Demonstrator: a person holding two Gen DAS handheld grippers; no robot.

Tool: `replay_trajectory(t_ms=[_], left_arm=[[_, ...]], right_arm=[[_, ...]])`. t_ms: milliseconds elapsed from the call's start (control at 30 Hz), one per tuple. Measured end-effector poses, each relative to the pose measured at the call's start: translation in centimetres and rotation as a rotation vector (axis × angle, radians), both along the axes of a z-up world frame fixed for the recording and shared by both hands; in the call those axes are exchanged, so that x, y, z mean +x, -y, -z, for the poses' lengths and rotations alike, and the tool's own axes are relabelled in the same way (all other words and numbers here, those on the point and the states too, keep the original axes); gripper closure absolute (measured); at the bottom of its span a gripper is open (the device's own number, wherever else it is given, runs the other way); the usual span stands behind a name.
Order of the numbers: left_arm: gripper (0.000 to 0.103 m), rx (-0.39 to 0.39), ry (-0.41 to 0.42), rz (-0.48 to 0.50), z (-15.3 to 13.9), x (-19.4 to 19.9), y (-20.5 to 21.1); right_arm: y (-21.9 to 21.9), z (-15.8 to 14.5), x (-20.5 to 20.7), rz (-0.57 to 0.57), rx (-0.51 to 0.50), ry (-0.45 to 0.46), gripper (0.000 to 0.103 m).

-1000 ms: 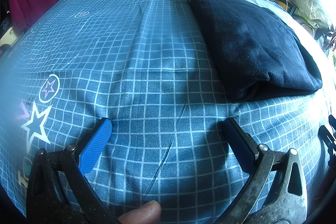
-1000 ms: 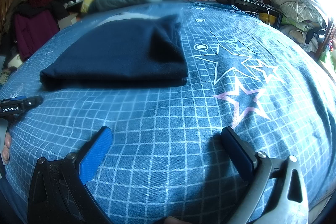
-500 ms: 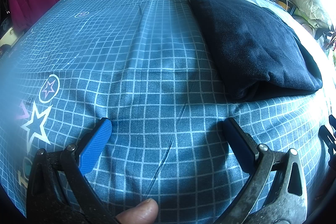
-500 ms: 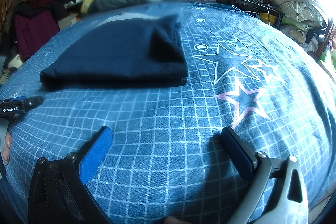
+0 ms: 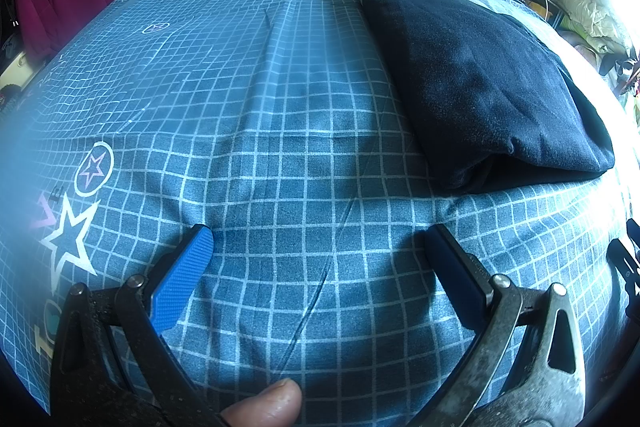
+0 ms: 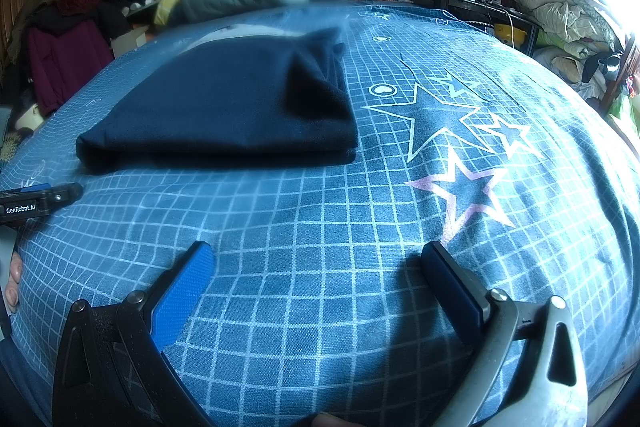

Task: Fold small clothes

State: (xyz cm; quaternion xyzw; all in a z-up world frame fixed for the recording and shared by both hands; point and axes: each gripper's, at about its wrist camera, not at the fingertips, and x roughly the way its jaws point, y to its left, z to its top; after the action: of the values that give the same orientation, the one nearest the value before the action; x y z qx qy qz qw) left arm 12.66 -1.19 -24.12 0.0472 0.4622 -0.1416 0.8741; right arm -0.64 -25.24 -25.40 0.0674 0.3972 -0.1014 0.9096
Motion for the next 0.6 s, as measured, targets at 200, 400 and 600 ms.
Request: replay_trajectory(t_ms=[200, 400, 600], left_arm=[[0.0, 0.0, 0.0, 0.0, 0.02, 0.03, -0.16], [0.0, 0.001, 0.0, 0.0, 0.02, 0.03, -0.13], [0.0, 0.0, 0.0, 0.0, 0.01, 0.02, 0.0]], right_arm=[[-0.02, 0.03, -0.03, 0.0, 0.0, 0.0, 0.0], [-0.02, 0.04, -0.02, 0.0, 0.0, 0.001, 0.0], [-0.05, 0.05, -0.03, 0.001, 0.001, 0.001, 0.0]])
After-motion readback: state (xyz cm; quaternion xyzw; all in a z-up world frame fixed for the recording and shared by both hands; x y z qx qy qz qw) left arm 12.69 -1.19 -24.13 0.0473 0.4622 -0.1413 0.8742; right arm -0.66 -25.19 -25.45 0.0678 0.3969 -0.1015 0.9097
